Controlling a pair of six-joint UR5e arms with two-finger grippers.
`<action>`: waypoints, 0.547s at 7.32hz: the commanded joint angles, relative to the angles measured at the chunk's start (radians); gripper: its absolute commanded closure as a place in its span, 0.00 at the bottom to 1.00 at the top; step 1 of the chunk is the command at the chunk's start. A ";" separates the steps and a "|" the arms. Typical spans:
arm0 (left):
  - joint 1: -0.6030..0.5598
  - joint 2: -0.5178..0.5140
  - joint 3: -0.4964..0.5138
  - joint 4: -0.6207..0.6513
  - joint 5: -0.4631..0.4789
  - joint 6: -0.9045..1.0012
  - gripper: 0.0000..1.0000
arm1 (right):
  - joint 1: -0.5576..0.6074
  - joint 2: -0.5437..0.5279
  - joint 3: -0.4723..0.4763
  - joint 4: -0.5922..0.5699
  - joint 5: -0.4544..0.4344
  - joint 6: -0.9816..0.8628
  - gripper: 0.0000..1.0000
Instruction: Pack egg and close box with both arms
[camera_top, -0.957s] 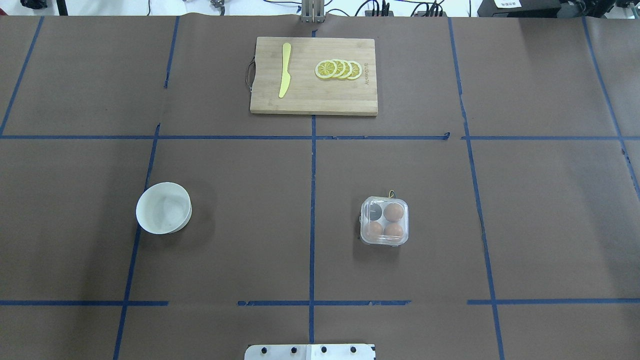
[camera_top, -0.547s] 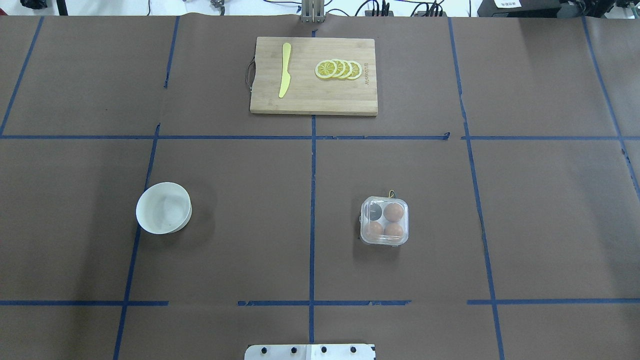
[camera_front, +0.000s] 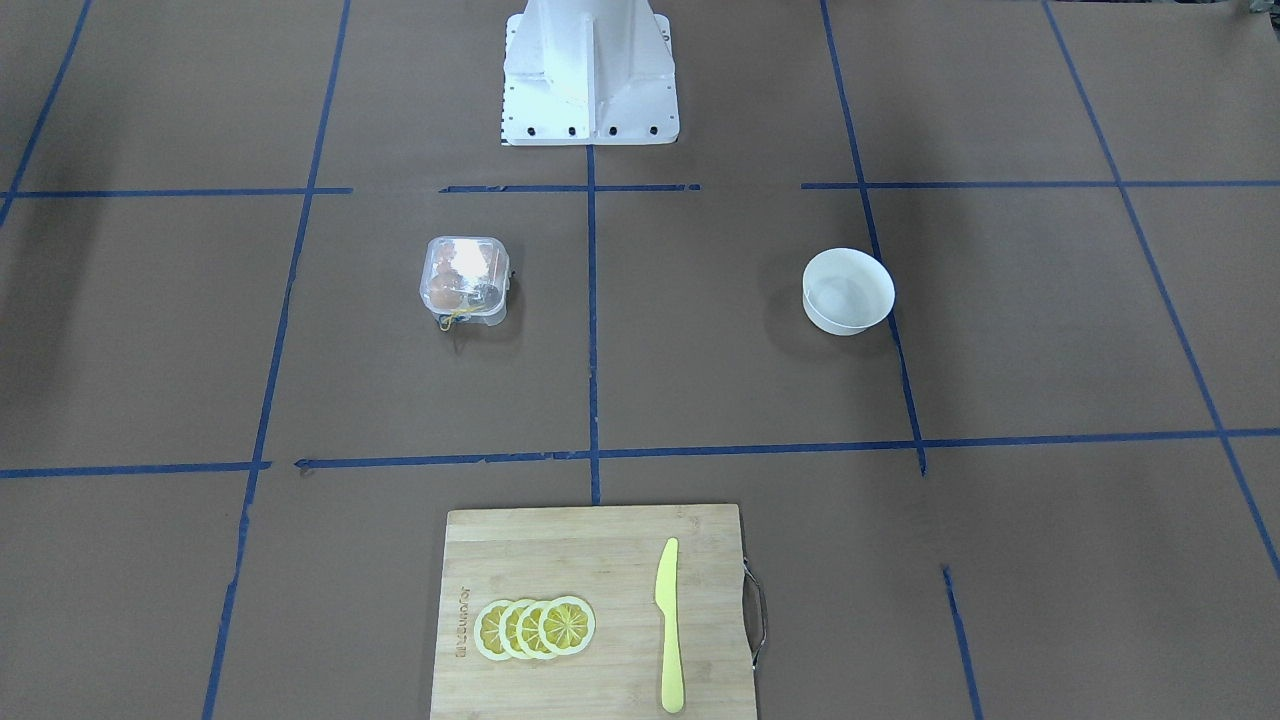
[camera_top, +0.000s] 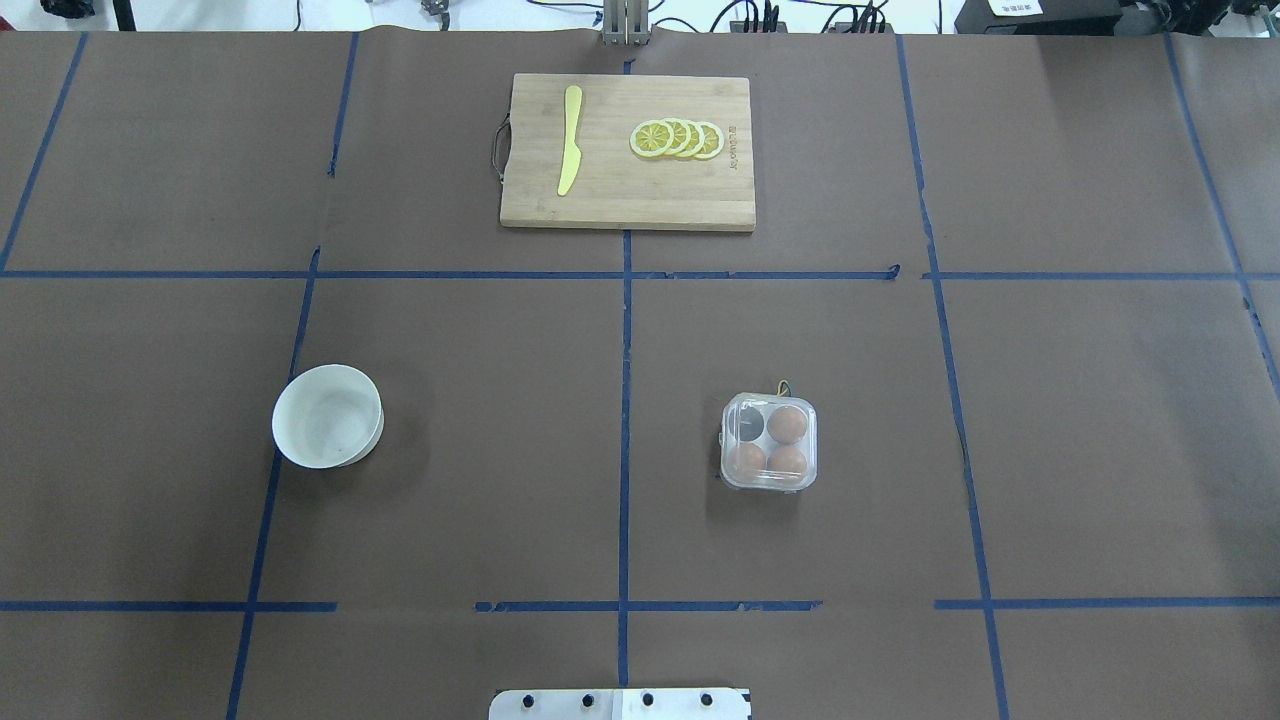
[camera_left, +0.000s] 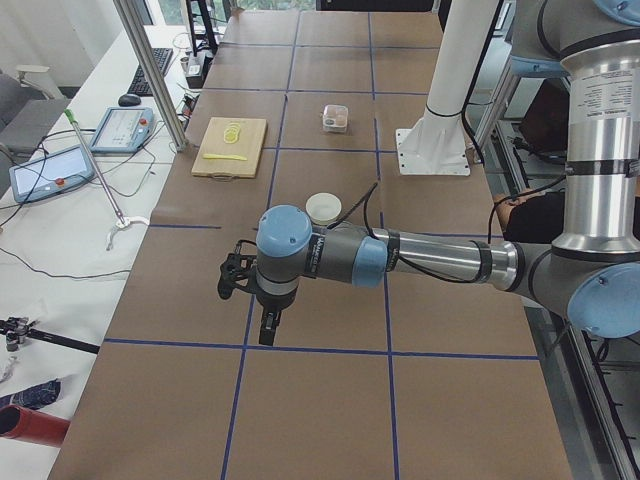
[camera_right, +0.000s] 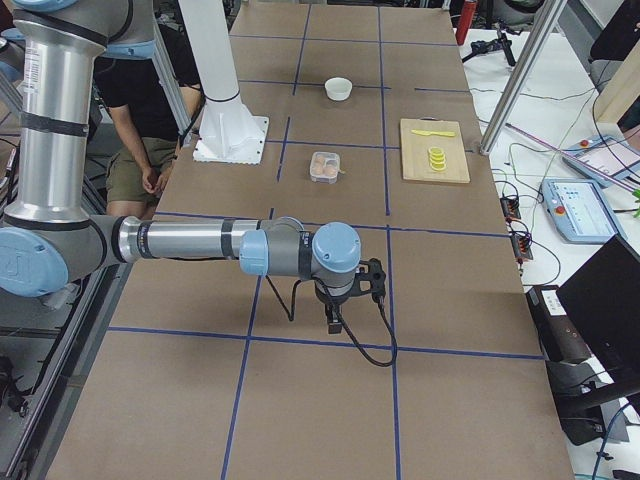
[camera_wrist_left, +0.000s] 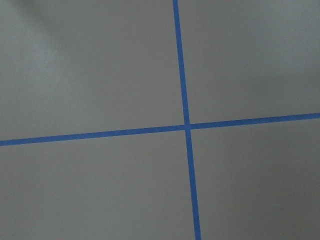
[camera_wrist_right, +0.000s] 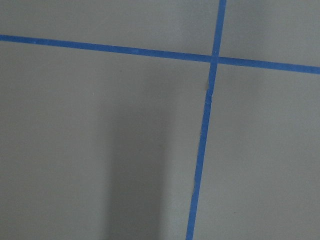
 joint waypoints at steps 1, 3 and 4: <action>0.046 -0.005 0.005 0.019 0.016 0.022 0.00 | -0.001 -0.001 0.001 0.008 0.001 0.004 0.00; 0.062 -0.005 0.035 0.015 0.027 0.019 0.00 | -0.001 -0.001 0.001 0.028 0.001 0.009 0.00; 0.070 -0.001 0.047 0.015 0.027 0.019 0.00 | -0.001 -0.001 0.001 0.028 0.001 0.009 0.00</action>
